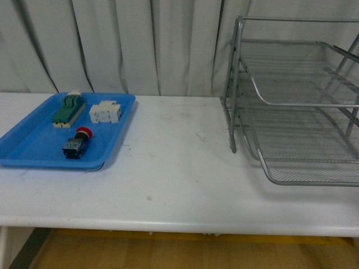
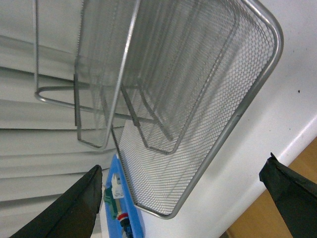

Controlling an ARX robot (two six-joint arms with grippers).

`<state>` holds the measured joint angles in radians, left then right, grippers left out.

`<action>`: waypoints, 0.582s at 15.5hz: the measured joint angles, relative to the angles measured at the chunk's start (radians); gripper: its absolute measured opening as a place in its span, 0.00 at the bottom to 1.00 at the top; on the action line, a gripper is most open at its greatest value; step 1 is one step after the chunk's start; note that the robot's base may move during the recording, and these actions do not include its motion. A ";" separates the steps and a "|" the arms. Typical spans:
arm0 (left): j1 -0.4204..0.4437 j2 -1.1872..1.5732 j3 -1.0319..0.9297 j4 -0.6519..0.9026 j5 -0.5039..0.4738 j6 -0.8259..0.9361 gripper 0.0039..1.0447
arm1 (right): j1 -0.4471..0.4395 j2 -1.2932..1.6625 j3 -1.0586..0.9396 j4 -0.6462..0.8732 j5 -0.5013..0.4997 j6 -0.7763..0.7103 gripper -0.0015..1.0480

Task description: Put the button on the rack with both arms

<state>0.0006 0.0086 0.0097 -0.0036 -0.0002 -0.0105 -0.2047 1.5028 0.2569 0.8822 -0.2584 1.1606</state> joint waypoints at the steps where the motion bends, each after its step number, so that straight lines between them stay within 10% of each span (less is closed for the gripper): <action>1: 0.000 0.000 0.000 0.000 0.000 0.000 0.94 | -0.015 -0.140 -0.017 -0.098 0.007 -0.039 0.94; 7: 0.000 0.000 0.000 0.000 0.000 0.000 0.94 | -0.343 -0.899 -0.009 -0.554 -0.217 -0.371 0.91; 9: 0.000 0.000 0.000 0.000 0.000 0.000 0.94 | -0.335 -1.037 -0.027 -0.645 -0.269 -0.765 0.67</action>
<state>0.0006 0.0086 0.0097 -0.0036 -0.0002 -0.0105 -0.5400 0.4660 0.2295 0.2371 -0.5270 0.3954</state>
